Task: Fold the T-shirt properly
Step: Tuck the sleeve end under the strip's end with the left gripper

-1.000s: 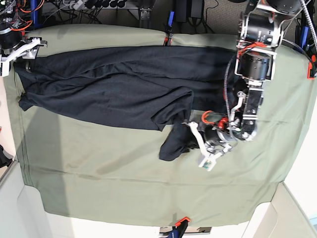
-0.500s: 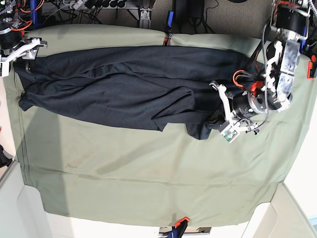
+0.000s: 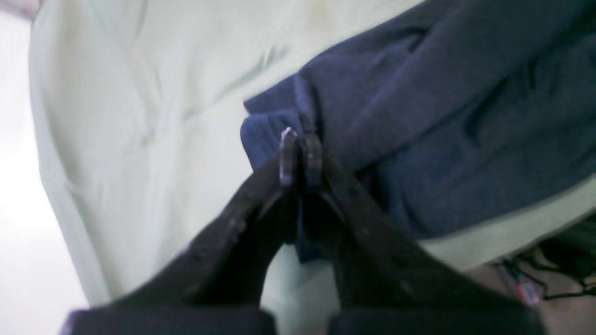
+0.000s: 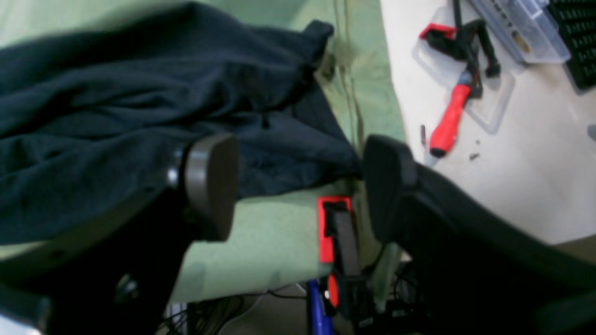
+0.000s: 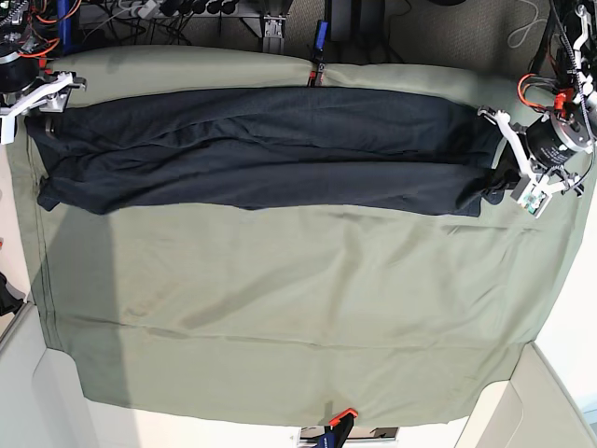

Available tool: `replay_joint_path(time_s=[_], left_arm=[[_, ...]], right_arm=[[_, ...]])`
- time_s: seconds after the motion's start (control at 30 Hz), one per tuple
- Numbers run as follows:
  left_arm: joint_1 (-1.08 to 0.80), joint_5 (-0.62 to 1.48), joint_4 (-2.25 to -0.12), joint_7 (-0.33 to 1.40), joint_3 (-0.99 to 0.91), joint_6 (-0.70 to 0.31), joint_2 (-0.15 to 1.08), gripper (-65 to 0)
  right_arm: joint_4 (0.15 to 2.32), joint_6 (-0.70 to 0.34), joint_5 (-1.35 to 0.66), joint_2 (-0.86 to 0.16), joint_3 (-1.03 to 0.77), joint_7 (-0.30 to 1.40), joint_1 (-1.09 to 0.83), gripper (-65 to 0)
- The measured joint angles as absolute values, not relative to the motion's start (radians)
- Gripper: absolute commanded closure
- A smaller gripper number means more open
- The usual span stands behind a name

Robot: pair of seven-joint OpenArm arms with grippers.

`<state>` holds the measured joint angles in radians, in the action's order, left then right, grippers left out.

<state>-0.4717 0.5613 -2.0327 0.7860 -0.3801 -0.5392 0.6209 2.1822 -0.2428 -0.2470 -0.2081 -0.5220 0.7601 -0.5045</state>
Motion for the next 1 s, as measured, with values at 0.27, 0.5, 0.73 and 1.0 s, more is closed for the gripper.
replay_joint_path(time_s=[0.27,0.5,0.73,1.0], left_arm=[[-0.537,0.625,-2.035,0.788,-0.385,-0.595,0.599,0.0],[-0.537,0.617,-2.009,0.766,-0.385,-0.613,0.593,-34.4],[-0.489,0.518,-1.927,0.716,-0.385,-0.44,0.59,-39.4],[-0.339,0.708,-1.651,0.784,-0.386,-0.501,0.588,-39.3]], right_arm=[[2.182,-0.243,-0.247,-0.208,-0.522,0.76,-0.504,-41.7],[2.182,-0.243,-0.25,-0.208,-0.522,0.76,-0.504,-41.8],[2.182,-0.243,-0.251,-0.208,-0.522,0.76,-0.504,-41.8],[2.182,-0.243,-0.251,-0.208,-0.522,0.76,-0.504,-41.7]])
